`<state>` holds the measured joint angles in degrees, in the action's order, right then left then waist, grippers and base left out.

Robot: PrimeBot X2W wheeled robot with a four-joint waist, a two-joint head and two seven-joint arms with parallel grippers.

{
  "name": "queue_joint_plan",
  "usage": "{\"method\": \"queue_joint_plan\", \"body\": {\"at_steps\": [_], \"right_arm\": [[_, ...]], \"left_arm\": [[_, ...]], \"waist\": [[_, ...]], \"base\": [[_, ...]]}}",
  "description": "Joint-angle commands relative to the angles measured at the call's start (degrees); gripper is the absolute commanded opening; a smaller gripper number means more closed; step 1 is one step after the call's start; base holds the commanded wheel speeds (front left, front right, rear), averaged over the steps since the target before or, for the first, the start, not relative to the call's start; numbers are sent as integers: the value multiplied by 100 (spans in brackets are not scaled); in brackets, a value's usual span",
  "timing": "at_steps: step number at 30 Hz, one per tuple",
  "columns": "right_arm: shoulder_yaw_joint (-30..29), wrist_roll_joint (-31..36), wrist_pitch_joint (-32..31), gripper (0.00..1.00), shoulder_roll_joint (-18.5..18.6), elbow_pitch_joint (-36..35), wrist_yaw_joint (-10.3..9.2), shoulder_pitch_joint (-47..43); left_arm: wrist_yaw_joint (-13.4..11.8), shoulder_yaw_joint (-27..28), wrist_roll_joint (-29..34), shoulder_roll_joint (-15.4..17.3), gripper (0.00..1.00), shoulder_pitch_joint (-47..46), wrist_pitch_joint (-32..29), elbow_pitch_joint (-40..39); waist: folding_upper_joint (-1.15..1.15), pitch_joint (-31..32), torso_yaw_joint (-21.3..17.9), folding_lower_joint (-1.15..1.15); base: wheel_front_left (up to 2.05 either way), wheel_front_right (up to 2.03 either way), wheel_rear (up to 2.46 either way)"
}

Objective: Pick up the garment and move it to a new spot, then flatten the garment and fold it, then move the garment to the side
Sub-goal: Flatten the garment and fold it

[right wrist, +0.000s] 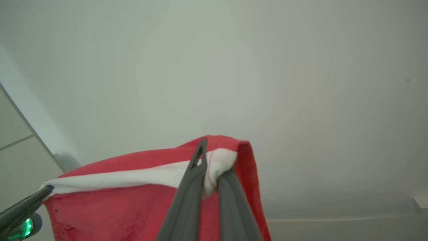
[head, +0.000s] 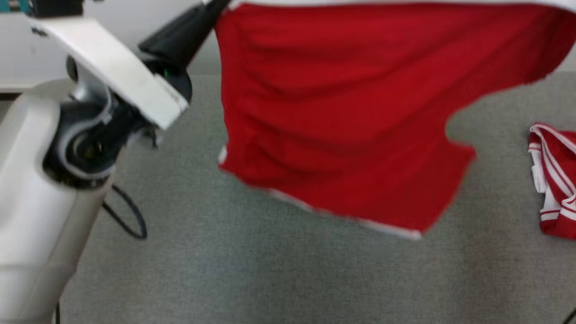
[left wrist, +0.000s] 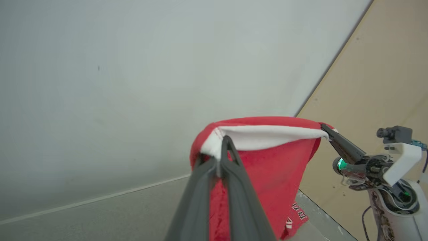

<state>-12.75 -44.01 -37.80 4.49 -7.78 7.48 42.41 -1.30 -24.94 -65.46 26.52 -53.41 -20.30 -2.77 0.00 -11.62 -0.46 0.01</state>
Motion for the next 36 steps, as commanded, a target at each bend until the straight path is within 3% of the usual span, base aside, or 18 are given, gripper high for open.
{"method": "queue_joint_plan", "body": {"at_steps": [1,7,13,16,19,24,29,31,36], "right_arm": [[-44,175,99,0,-14,213,-1,361],[314,712,1218,0,-130,1701,-8,2194],[853,667,2395,0,-138,2954,-8,2553],[1202,557,2740,0,-141,3185,-8,1937],[1516,351,2905,0,-12,2940,-8,978],[1762,-149,2999,0,371,1995,-8,-1000],[1830,-569,2820,0,712,1057,-8,-3028],[1765,-703,2696,0,817,700,-8,-3758],[1484,-657,2270,0,991,-338,-8,-5339]], "left_arm": [[27,54,116,-71,0,-302,146,235],[520,140,1105,-486,0,-1847,1547,2014],[813,-297,1887,-746,0,-2232,2923,3408],[868,-572,1806,-845,0,-1793,3279,3757],[880,-1005,1600,-822,0,-1007,3451,3522],[882,-1601,1022,-380,0,537,3503,2737],[868,-1732,492,73,0,2323,3541,1914],[797,-1796,394,205,0,2993,3545,1535],[299,-1979,138,483,0,4375,3485,382]], "waist": [[0,-401,8,-1],[0,-1070,-139,-1],[0,-1240,-208,-1],[0,-1066,-232,-1],[0,-878,-171,-1],[0,-694,-82,-1],[0,-182,-80,-1],[0,-7,-59,-1],[0,217,35,-1]], "base": [[0,0,0],[0,0,0],[0,0,0],[0,0,0],[0,0,0],[0,0,0],[0,0,0],[0,0,0],[0,0,0]]}}
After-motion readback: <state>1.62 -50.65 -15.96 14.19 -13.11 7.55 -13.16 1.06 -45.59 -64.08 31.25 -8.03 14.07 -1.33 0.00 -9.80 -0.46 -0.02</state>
